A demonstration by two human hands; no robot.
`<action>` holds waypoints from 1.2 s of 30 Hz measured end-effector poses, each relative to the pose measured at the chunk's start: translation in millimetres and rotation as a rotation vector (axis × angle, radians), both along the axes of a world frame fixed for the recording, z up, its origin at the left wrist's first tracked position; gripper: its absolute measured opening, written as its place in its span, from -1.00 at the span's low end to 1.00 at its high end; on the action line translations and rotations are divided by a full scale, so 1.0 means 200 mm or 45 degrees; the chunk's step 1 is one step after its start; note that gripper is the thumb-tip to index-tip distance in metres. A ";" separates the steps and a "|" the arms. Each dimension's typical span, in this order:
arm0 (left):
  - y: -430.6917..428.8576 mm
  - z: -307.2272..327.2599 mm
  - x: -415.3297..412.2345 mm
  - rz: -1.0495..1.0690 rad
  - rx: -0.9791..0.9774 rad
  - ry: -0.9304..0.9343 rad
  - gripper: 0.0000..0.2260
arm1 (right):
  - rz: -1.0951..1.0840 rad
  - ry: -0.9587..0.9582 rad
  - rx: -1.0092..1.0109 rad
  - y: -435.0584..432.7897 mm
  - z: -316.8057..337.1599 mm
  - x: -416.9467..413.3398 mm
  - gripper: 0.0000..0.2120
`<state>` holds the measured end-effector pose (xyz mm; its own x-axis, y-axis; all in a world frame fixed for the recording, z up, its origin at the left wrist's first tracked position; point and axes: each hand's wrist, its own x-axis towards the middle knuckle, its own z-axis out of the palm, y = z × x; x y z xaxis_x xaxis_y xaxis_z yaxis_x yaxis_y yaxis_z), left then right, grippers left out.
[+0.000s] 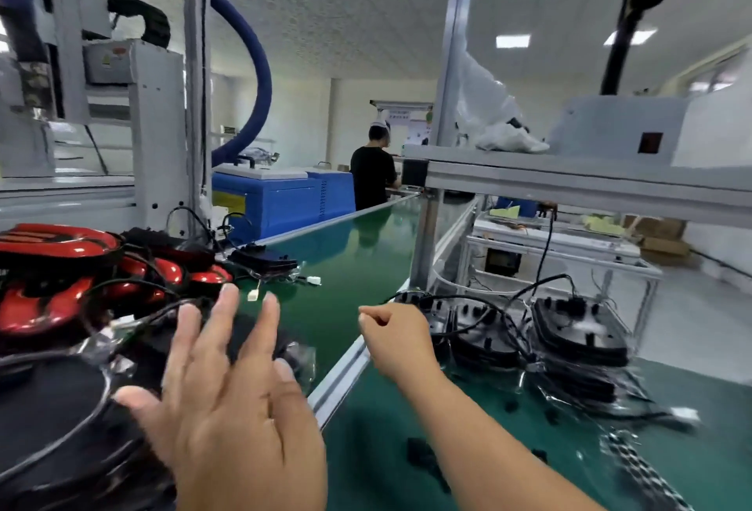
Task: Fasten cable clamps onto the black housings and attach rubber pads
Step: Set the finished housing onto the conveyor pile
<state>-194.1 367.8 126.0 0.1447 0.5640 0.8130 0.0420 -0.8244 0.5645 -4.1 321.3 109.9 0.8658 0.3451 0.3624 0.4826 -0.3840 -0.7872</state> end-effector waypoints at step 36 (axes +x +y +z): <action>-0.87 -0.01 1.67 -1.306 -1.451 1.072 -0.70 | -0.622 0.838 0.550 -1.40 -0.06 0.73 -0.40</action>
<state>139.7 193.7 123.3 0.9146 0.1679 -0.3679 0.3637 0.0558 0.9298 142.1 41.3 97.0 0.9565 -0.1628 -0.2421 -0.2511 -0.0363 -0.9673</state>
